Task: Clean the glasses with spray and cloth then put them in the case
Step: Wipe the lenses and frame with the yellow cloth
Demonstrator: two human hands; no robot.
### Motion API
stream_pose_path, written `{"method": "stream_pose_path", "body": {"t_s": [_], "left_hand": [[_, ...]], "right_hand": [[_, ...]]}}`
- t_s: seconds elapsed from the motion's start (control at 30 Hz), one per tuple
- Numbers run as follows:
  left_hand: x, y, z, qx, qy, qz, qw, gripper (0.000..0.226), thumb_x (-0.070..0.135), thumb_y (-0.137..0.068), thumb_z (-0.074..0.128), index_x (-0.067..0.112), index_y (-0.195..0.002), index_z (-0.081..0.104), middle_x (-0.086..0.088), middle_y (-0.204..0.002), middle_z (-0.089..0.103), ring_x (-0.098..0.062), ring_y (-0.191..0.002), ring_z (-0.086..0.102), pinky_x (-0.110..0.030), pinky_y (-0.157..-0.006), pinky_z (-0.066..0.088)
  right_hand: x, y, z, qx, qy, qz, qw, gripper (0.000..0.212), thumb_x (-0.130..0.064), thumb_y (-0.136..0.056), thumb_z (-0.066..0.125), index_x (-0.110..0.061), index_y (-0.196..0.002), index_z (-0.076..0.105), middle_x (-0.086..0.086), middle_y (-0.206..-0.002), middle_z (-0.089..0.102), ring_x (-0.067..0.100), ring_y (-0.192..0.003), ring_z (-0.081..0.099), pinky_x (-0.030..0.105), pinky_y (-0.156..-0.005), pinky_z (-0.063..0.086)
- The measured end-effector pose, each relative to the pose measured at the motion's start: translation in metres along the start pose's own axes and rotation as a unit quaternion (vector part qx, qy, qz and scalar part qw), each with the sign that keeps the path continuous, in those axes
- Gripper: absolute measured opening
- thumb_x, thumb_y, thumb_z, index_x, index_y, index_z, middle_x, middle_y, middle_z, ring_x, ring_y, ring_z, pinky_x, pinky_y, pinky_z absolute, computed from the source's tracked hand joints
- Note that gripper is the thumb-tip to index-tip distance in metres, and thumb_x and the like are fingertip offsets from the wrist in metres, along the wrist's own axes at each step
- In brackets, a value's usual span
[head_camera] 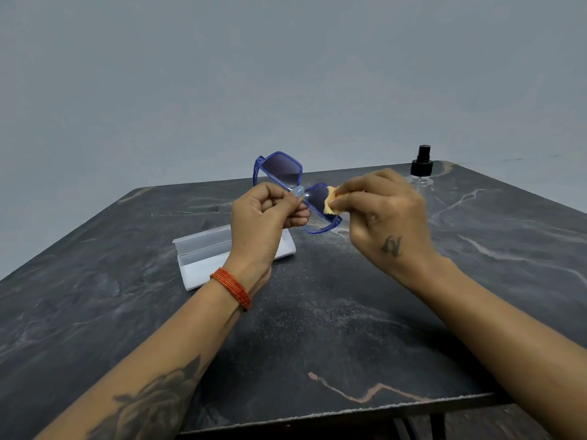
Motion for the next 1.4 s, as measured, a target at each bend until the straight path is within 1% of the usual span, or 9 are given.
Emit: {"method": "stream_pose_path", "body": {"t_s": [0.1, 0.2, 0.33, 0.6, 0.8, 0.9, 0.97, 1.1, 1.4], "left_hand": [[0.001, 0.000, 0.000, 0.003, 0.006, -0.001, 1.000, 0.014, 0.001, -0.083, 0.062, 0.004, -0.070, 0.058, 0.001, -0.053, 0.065, -0.011, -0.055, 0.064, -0.019, -0.057, 0.053], [0.001, 0.000, 0.000, 0.001, 0.006, -0.001, 1.000, 0.014, 0.001, -0.083, 0.062, 0.004, -0.070, 0.058, 0.001, -0.054, 0.065, -0.011, -0.055, 0.064, -0.019, -0.056, 0.053], [0.002, 0.000, 0.001, 0.001, 0.003, 0.001, 1.000, 0.014, 0.000, -0.083, 0.062, 0.004, -0.070, 0.058, 0.000, -0.055, 0.065, -0.012, -0.055, 0.064, -0.020, -0.057, 0.054], [0.003, 0.001, 0.001, 0.001, -0.008, 0.003, 1.000, 0.013, -0.001, -0.084, 0.061, 0.003, -0.072, 0.058, -0.008, -0.061, 0.064, -0.011, -0.054, 0.064, -0.019, -0.056, 0.053], [0.002, 0.002, 0.001, 0.000, -0.007, 0.003, 1.000, 0.012, 0.000, -0.083, 0.062, 0.003, -0.072, 0.058, -0.002, -0.057, 0.065, -0.012, -0.055, 0.064, -0.019, -0.056, 0.053], [0.002, 0.002, 0.001, -0.003, -0.004, 0.003, 1.000, 0.014, 0.000, -0.083, 0.061, 0.004, -0.070, 0.058, 0.000, -0.054, 0.065, -0.011, -0.054, 0.064, -0.019, -0.056, 0.054], [0.003, 0.002, 0.001, -0.007, -0.006, 0.005, 1.000, 0.015, 0.000, -0.083, 0.061, 0.005, -0.070, 0.058, 0.001, -0.054, 0.065, -0.012, -0.055, 0.064, -0.020, -0.057, 0.054], [0.002, 0.002, 0.001, -0.010, -0.007, 0.007, 1.000, 0.014, 0.000, -0.083, 0.061, 0.003, -0.071, 0.058, 0.000, -0.054, 0.065, -0.012, -0.055, 0.064, -0.020, -0.057, 0.054], [0.002, 0.001, 0.001, 0.001, -0.005, -0.001, 1.000, 0.015, -0.003, -0.083, 0.061, 0.004, -0.070, 0.058, 0.000, -0.054, 0.065, -0.013, -0.054, 0.064, -0.021, -0.057, 0.054]], "right_hand": [[0.000, -0.005, -0.007, 0.043, -0.054, 0.117, 0.991, 0.026, 0.011, -0.070, 0.061, -0.012, -0.073, 0.074, -0.005, -0.078, 0.070, 0.012, -0.075, 0.065, 0.021, -0.069, 0.050], [0.002, -0.009, -0.010, 0.051, -0.163, 0.292, 0.941, 0.035, 0.009, -0.075, 0.055, -0.021, -0.076, 0.071, -0.011, -0.080, 0.068, 0.000, -0.079, 0.064, 0.013, -0.070, 0.051], [0.004, -0.010, -0.013, 0.050, -0.261, 0.368, 0.891, 0.008, -0.010, -0.079, 0.066, -0.013, -0.074, 0.071, 0.000, -0.092, 0.069, 0.001, -0.083, 0.064, 0.019, -0.074, 0.052], [-0.004, -0.008, -0.009, 0.034, -0.187, 0.268, 0.945, 0.027, -0.009, -0.073, 0.078, -0.014, -0.090, 0.057, -0.008, -0.088, 0.064, 0.004, -0.083, 0.065, 0.018, -0.075, 0.055], [-0.004, -0.003, -0.003, 0.023, -0.103, 0.131, 0.986, 0.018, -0.004, -0.076, 0.074, -0.005, -0.093, 0.069, 0.010, -0.107, 0.057, -0.004, -0.101, 0.053, 0.022, -0.081, 0.053], [-0.007, 0.000, 0.001, 0.000, -0.082, 0.097, 0.992, 0.020, 0.002, -0.076, 0.072, -0.005, -0.095, 0.069, 0.007, -0.100, 0.066, 0.014, -0.110, 0.058, 0.022, -0.089, 0.048], [-0.009, 0.000, 0.002, -0.011, -0.073, 0.091, 0.993, 0.021, 0.001, -0.076, 0.072, -0.006, -0.095, 0.068, 0.004, -0.096, 0.069, 0.016, -0.106, 0.060, 0.022, -0.091, 0.046], [-0.012, 0.001, 0.000, -0.021, -0.074, 0.095, 0.992, 0.019, -0.006, -0.078, 0.072, -0.008, -0.095, 0.066, -0.001, -0.087, 0.069, 0.017, -0.082, 0.063, 0.035, -0.073, 0.051], [-0.010, -0.003, -0.006, -0.001, -0.095, 0.080, 0.992, 0.007, -0.012, -0.078, 0.068, -0.008, -0.084, 0.069, -0.001, -0.078, 0.068, 0.016, -0.071, 0.060, 0.034, -0.063, 0.049]]}}
Point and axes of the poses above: each hand's wrist, its own y-axis away from the middle knuckle, its own z-axis out of the palm, x = y × z, the point moved 2 cm from there along -y, towards the middle knuckle
